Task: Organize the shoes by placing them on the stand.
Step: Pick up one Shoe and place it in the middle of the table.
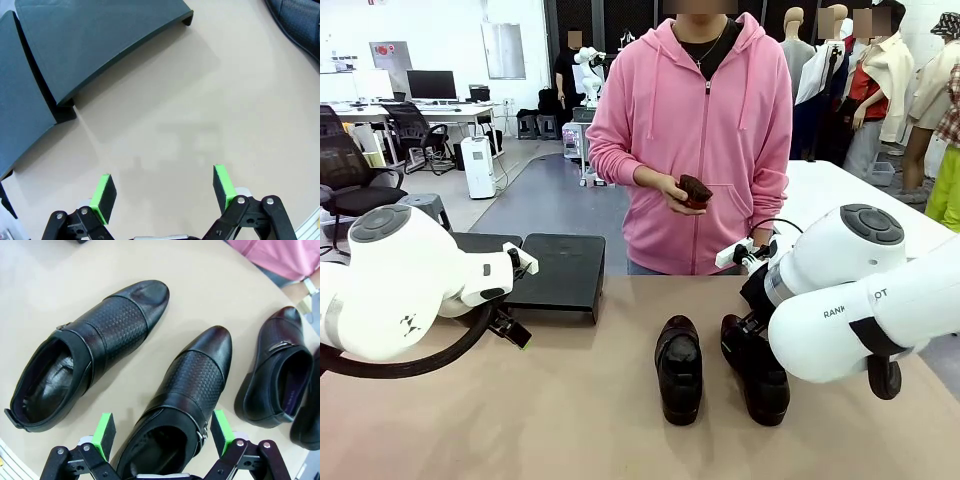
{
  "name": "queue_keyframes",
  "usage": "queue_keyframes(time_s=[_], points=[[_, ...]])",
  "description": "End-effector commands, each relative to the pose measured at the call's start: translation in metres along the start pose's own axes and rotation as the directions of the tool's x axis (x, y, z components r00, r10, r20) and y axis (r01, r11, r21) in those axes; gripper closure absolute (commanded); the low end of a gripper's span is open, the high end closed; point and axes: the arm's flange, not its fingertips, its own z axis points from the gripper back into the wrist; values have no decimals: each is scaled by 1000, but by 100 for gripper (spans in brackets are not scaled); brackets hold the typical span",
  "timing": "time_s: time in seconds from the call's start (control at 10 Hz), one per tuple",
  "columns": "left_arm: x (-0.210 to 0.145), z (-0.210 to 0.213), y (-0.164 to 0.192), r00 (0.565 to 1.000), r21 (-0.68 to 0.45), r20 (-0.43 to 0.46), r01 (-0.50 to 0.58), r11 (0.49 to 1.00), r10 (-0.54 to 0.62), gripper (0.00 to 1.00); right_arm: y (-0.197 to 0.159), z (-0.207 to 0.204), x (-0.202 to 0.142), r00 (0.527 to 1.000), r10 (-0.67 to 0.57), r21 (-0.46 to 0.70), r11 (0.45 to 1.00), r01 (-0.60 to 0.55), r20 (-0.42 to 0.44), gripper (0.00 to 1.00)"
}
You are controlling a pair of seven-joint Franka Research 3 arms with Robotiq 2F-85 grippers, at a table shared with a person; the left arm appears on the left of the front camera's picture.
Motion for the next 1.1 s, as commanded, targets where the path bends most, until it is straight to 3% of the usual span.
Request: queue_keyframes(time_s=[0.0,0.1,0.2,0.3,0.6,0.8,1.0], points=[[0,0,0,1000,0,0,0,1000,0,0,6,11,3,999,15,-30,999,-17,-52,0],[-6,26,-4,998,-65,-35,55,996,-58,0,14,35,4,986,-7,-28,1000,2,-165,0],[-13,56,-11,994,-151,-84,58,987,-71,0,18,70,5,979,-79,-44,996,73,-185,0],[-14,90,-16,994,-188,-111,-3,982,-18,0,17,113,3,974,-171,-85,983,160,-151,0],[-50,171,-20,996,-292,-87,-6,956,-20,0,11,226,-37,951,-277,123,948,294,-139,0],[-102,210,12,998,-378,-40,-59,924,47,0,-27,291,-93,879,-472,137,868,476,-66,0],[-149,215,53,983,-491,13,-155,858,185,0,-75,312,-148,754,-657,164,742,651,-21,0]])
